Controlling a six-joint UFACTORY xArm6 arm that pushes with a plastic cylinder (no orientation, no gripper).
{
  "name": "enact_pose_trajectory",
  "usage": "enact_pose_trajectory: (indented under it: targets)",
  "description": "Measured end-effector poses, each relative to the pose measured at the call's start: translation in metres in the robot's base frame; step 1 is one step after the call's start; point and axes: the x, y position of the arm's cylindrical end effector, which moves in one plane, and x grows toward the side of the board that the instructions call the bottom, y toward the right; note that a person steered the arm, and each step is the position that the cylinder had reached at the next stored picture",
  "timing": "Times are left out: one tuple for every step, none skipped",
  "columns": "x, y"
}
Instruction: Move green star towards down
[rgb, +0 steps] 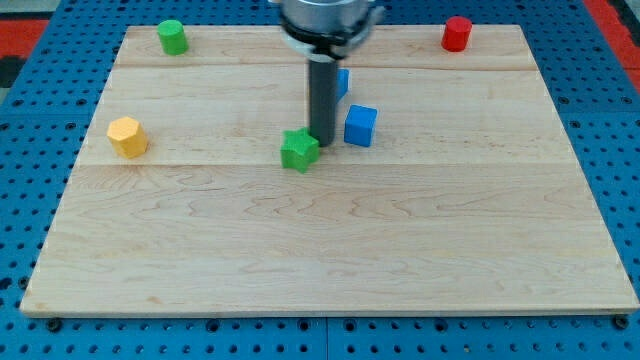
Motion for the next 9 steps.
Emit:
enact_pose_trajectory:
  targets:
    - [-0.018,0.030]
    - [-0.006,0.131]
    - [-0.003,0.167]
    - [-0.003,0.115]
    - [-0.009,0.101]
    - [-0.021,0.099]
    - [-0.026,0.098]
    - [-0.026,0.072]
    - [-0.036,0.057]
